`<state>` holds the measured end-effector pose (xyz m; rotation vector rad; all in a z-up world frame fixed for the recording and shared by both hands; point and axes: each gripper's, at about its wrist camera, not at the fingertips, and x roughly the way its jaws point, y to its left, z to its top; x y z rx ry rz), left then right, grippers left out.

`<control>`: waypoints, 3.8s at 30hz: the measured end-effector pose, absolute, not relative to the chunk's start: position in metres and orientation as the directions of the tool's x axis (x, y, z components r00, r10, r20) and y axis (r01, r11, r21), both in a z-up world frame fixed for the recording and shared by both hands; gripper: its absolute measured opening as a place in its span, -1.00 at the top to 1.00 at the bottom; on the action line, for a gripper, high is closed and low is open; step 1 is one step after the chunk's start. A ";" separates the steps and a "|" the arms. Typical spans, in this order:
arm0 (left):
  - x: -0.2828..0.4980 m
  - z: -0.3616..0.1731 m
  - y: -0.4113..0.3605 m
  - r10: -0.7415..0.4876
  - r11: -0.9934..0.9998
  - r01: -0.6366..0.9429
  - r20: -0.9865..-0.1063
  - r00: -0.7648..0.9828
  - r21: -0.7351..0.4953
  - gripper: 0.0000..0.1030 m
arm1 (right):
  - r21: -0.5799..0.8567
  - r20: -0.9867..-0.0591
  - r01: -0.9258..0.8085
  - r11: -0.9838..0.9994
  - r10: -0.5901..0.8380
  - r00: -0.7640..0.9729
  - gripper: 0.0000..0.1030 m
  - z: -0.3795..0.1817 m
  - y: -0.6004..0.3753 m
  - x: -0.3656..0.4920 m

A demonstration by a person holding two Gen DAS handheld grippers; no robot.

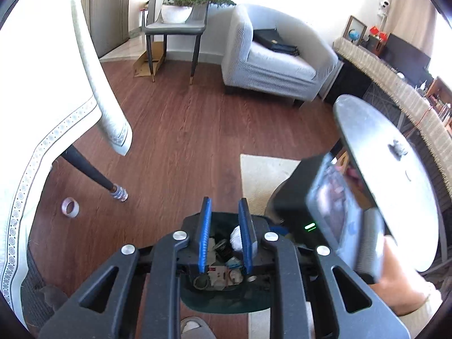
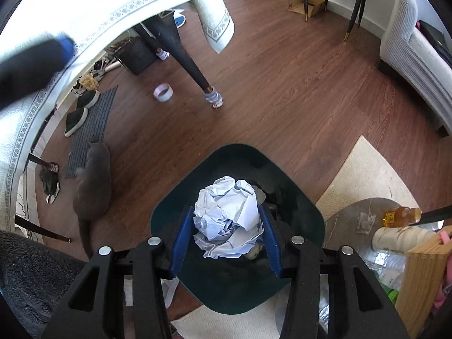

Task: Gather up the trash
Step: 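Lower the crumpled paper ball into the bin and open the right tool, then move both tools back over the round grey table, then close the right tool on the white plastic bottle cap, then grasp the crumpled white paper ball with the left tool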

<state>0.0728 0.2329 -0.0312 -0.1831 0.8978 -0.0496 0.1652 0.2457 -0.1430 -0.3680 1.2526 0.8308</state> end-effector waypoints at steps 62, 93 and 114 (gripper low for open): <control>0.115 0.059 0.086 -0.233 0.968 0.126 -0.585 0.777 -0.218 0.35 | 0.125 -0.783 -0.613 0.780 0.457 0.422 0.51 -0.006 0.060 0.141; 0.171 0.014 -0.074 -0.305 0.951 0.249 -0.676 0.671 -0.182 -0.49 | 0.121 -0.794 -0.316 0.941 0.283 0.538 -0.02 -0.025 -0.122 0.161; 0.192 -0.001 -0.128 -0.334 0.940 0.277 -0.694 0.638 -0.199 -0.54 | 0.239 -0.737 -0.176 0.955 0.296 0.607 0.40 -0.007 -0.204 0.155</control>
